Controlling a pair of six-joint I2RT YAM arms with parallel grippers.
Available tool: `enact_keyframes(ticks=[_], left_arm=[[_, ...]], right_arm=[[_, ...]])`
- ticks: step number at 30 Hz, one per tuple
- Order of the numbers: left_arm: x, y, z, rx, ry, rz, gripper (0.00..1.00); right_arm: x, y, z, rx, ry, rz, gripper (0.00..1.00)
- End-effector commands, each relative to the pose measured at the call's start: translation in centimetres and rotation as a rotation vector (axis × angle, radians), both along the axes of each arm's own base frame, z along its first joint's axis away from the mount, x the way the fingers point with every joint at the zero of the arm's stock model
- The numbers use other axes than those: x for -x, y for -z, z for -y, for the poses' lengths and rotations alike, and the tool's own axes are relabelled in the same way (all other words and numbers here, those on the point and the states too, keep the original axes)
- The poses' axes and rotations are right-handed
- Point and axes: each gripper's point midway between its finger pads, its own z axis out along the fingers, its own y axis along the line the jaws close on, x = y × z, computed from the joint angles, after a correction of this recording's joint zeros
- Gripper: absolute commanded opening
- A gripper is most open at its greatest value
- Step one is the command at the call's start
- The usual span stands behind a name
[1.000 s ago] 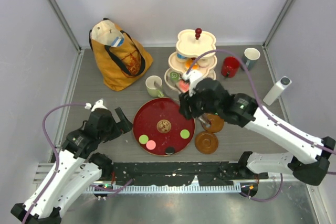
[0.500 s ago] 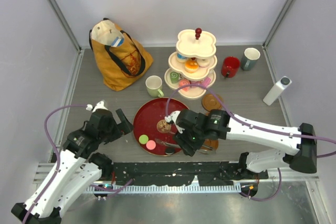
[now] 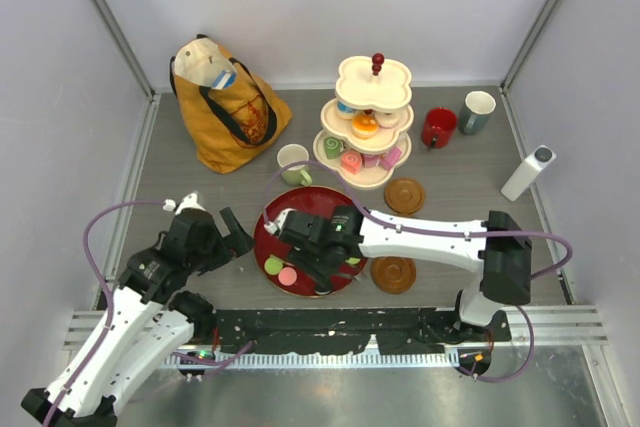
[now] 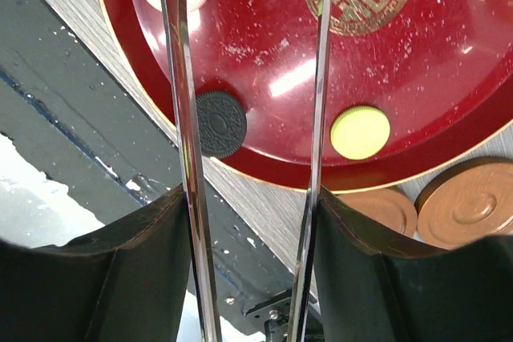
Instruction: Serve the afternoon tea
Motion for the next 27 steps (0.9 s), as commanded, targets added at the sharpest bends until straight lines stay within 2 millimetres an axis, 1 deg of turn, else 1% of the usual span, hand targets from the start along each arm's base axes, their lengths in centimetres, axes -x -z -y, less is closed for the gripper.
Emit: enact_keyframes(ticks=[1, 3, 5, 8, 12, 16, 22, 23, 24, 25, 26, 27], left_arm=[[-0.1, -0.3, 0.0, 0.011, -0.009, 0.008, 1.0], [-0.1, -0.2, 0.0, 0.009, -0.011, 0.004, 1.0], [-0.1, -0.3, 0.0, 0.009, -0.009, 0.005, 1.0], [0.0, -0.4, 0.0, 0.011, -0.008, 0.009, 1.0], [0.0, -0.3, -0.1, 0.013, -0.01, 0.015, 1.0], [0.0, -0.5, 0.0, 0.015, -0.007, 0.019, 0.99], [0.0, -0.5, 0.0, 0.017, -0.008, 0.022, 0.99], [0.0, -0.6, 0.0, 0.018, -0.008, 0.023, 1.0], [0.1, -0.6, -0.1, 0.018, -0.008, 0.023, 0.99], [0.0, -0.7, 0.0, 0.02, -0.006, 0.027, 1.0], [0.0, -0.7, -0.1, 0.021, -0.009, 0.028, 1.0], [0.0, -0.7, -0.1, 0.019, -0.01, 0.028, 1.0]], right_arm=[[-0.7, -1.5, -2.5, -0.037, -0.049, 0.082, 0.59], [-0.8, -1.1, -2.7, -0.02, -0.056, 0.085, 0.59], [-1.4, -0.5, -2.5, 0.018, -0.041, 0.108, 0.59], [-1.9, 0.3, -2.0, 0.066, -0.028, 0.131, 0.59], [-2.4, 0.9, -1.1, 0.114, -0.01, 0.155, 0.59], [-3.2, 0.8, -0.1, 0.153, 0.036, 0.202, 0.59], [-4.0, -0.3, 0.3, 0.141, 0.077, 0.241, 0.59], [-3.7, -0.6, 0.3, 0.124, 0.066, 0.229, 0.59], [-3.5, -0.8, -0.2, 0.098, 0.034, 0.217, 0.6], [-2.6, -0.9, -0.6, 0.06, 0.004, 0.173, 0.59], [-2.3, -0.8, -0.9, 0.039, -0.034, 0.161, 0.6], [-1.4, -1.1, -1.3, -0.001, -0.065, 0.121, 0.59]])
